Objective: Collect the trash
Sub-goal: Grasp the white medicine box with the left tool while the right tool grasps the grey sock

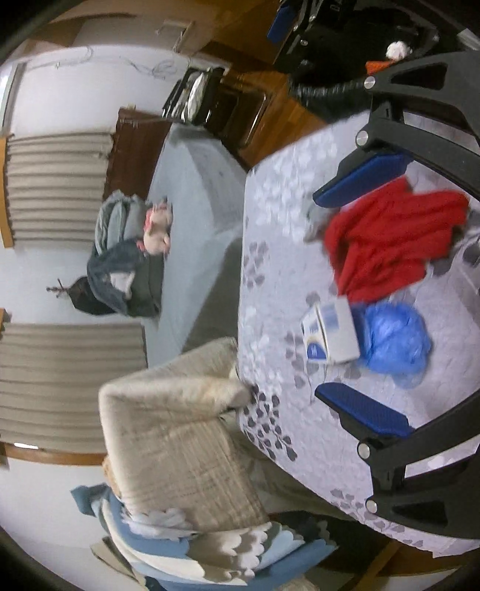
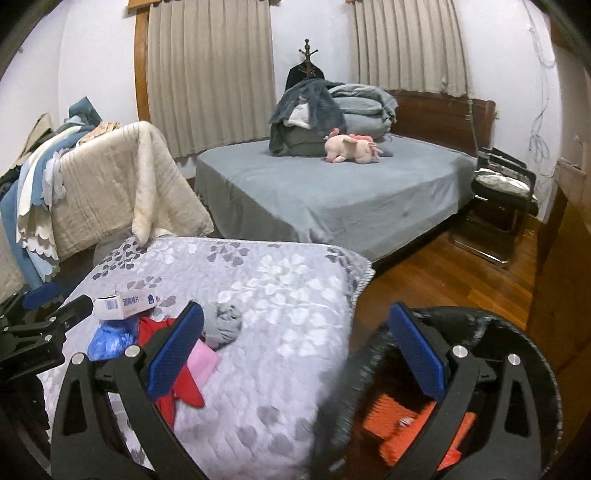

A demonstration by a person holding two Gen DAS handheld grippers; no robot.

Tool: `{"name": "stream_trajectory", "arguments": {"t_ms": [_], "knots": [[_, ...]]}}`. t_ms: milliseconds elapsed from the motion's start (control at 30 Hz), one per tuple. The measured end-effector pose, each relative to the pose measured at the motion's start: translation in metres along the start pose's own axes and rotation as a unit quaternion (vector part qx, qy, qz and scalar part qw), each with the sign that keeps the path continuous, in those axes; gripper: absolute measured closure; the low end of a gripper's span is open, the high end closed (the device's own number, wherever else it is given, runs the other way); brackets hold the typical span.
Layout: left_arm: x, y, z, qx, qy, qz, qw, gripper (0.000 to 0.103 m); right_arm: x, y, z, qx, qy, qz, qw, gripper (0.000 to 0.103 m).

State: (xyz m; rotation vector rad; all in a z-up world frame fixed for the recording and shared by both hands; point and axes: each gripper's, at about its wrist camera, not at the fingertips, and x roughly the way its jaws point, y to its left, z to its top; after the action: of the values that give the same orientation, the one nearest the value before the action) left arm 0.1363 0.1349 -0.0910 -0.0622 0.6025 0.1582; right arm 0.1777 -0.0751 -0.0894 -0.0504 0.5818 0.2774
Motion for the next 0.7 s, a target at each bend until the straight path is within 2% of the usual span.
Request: {"name": "stream_trajectory", "arguments": {"t_ms": [233,567,700], "knots": [[0.032,0.024,-0.001,-0.023,0.017,0.018,0.9994,0.01,0.055,0.028,-0.001,-0.014,0.024,0.007,1.0,0.006],[0.047,0.039,-0.005,-0.036,0.022,0.02,0.9989,0.01,0.115,0.055,-0.014,-0.028,0.067,0.019,0.997,0.006],[0.053,0.042,-0.008,-0.036,0.026,0.022,0.9988,0.011,0.128,0.061,-0.018,-0.033,0.082,0.026,0.996,0.016]]}}
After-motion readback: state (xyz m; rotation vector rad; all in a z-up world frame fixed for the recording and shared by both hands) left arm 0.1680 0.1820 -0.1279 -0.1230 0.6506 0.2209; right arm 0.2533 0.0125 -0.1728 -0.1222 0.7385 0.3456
